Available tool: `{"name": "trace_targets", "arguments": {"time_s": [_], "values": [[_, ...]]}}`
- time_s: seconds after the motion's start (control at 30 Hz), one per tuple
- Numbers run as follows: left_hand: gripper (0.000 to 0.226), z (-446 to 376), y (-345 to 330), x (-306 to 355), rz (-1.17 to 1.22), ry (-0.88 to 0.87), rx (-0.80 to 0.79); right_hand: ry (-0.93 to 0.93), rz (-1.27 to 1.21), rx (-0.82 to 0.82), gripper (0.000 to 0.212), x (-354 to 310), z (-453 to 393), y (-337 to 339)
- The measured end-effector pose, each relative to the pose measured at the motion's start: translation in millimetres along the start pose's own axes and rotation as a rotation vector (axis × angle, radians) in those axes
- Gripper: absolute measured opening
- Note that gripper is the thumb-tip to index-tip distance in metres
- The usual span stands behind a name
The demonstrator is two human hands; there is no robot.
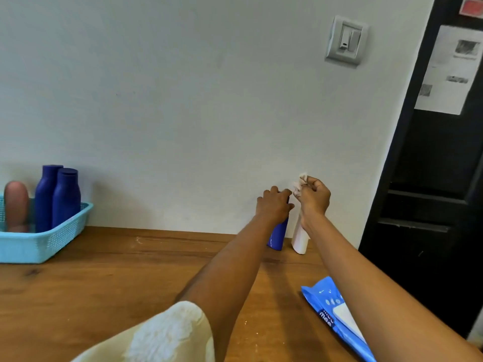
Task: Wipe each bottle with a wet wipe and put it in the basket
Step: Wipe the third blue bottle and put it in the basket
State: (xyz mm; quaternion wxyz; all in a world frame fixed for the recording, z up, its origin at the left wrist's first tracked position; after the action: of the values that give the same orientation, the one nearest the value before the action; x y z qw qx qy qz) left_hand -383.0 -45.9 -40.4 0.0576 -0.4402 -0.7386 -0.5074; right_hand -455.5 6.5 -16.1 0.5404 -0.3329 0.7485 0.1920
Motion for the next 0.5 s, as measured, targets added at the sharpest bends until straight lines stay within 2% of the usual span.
{"name": "trace_targets", "arguments": {"time_s": [0.23,0.4,0.5], "values": [[0.024,25,20,-13,0.345,0.007,0.225,-0.036,-0.066,-0.03,0.014,-11,14,2],[0.037,60,61,-22,0.509,0.047,0.256,-0.076,-0.174,-0.107,0.017,-32,45,-11],[0.029,94,92,-32,0.637,0.064,0.269,-0.136,-0.29,-0.155,0.012,-44,79,-21]]}}
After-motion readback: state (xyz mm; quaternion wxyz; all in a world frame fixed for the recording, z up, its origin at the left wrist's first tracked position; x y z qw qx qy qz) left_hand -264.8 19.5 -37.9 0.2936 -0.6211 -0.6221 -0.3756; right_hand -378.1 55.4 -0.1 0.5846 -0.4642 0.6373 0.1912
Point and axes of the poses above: each hand's wrist, its own z-axis away from the middle knuckle, its own y-axis out of the back of the hand, x = y × z, the point moved 2 cm from there along -z, towards the middle knuckle, and after that the axes turned 14 degrees about z, right-handed, at the moved point
